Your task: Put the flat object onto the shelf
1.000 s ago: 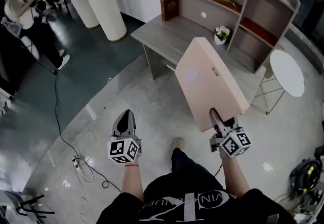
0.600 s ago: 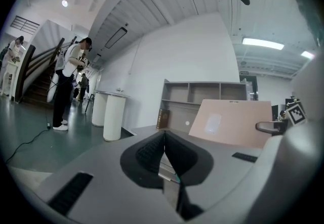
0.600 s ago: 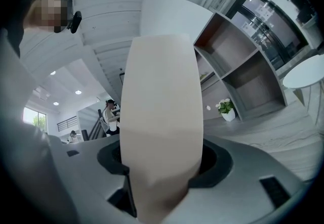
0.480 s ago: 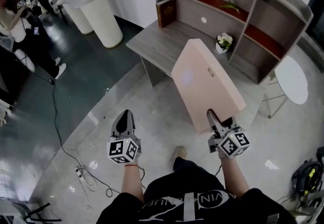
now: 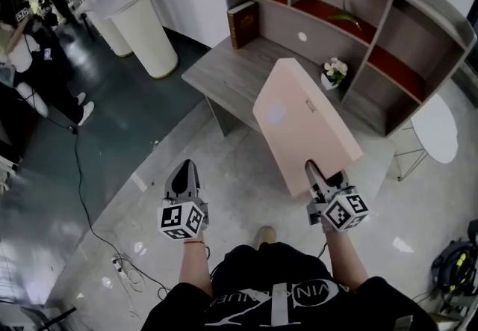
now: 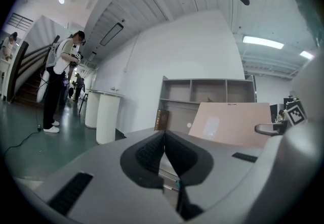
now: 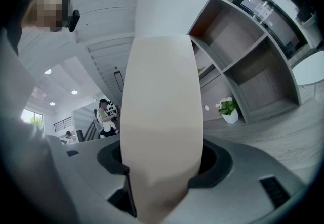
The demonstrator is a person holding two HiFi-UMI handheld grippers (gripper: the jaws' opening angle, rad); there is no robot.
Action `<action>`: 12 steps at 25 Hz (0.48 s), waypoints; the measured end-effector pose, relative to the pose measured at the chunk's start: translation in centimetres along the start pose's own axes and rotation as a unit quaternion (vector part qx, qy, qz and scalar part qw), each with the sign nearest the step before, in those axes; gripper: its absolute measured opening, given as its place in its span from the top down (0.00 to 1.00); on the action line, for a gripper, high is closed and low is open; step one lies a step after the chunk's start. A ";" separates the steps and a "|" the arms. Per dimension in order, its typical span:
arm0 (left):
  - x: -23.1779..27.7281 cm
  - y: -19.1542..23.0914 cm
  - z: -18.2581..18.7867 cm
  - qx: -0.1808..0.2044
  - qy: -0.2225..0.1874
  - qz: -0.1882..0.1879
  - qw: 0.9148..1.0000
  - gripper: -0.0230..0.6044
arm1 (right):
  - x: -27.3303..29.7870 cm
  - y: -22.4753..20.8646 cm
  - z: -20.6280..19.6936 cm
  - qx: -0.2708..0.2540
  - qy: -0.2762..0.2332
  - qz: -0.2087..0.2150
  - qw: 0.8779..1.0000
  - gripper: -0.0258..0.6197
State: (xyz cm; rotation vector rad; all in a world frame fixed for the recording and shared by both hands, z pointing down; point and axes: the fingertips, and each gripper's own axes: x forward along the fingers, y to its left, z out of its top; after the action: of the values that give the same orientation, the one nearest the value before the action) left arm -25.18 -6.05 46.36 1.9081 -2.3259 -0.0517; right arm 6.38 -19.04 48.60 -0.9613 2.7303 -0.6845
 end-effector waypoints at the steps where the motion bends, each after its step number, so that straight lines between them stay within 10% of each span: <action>1: 0.4 0.1 0.0 -0.001 0.000 -0.001 1.000 0.96 | 0.3 -0.1 0.0 -0.001 0.001 0.001 1.000 0.51; 12: 3.7 -0.3 0.3 0.005 0.006 -0.022 1.000 0.96 | 2.2 -1.7 0.1 0.018 0.007 -0.023 1.000 0.51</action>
State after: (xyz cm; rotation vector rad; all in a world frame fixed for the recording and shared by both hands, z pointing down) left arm -25.64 -9.74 46.30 1.9586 -2.2798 -0.0326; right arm 5.68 -21.61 49.30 -1.0166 2.7055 -0.7485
